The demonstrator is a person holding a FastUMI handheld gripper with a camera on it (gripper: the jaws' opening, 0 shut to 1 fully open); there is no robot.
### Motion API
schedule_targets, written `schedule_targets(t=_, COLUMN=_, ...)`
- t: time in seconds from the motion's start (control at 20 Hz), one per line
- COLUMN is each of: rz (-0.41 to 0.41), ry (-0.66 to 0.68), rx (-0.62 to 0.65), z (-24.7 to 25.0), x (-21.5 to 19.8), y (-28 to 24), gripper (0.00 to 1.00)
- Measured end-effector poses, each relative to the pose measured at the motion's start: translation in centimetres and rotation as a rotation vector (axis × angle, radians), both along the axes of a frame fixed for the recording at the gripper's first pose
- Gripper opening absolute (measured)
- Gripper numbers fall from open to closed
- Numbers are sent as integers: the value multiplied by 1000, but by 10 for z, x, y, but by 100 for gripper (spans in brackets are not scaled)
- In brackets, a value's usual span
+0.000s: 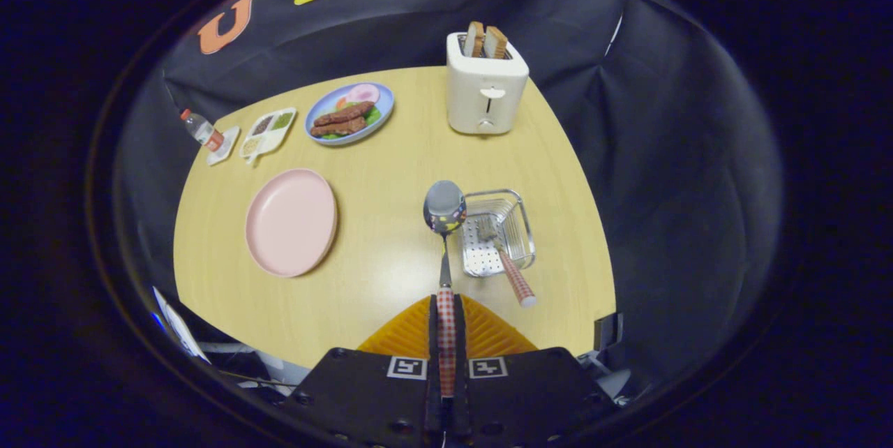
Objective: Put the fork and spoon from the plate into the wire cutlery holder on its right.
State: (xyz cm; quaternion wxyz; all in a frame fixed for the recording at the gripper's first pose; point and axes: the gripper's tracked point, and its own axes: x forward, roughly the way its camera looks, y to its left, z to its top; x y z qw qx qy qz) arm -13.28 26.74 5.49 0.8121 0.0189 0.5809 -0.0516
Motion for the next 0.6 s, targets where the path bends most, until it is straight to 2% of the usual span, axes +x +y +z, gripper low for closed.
schedule_targets(t=0.1, rz=33, ry=32, rx=-17, z=0, x=-4, y=-12, gripper=9)
schedule_targets(t=0.4, rz=-2, ry=118, rx=-2, z=-2, x=-4, y=-40, gripper=9)
schedule_targets(t=0.6, rz=21, ry=139, rx=-8, z=7, x=6, y=-49, gripper=9)
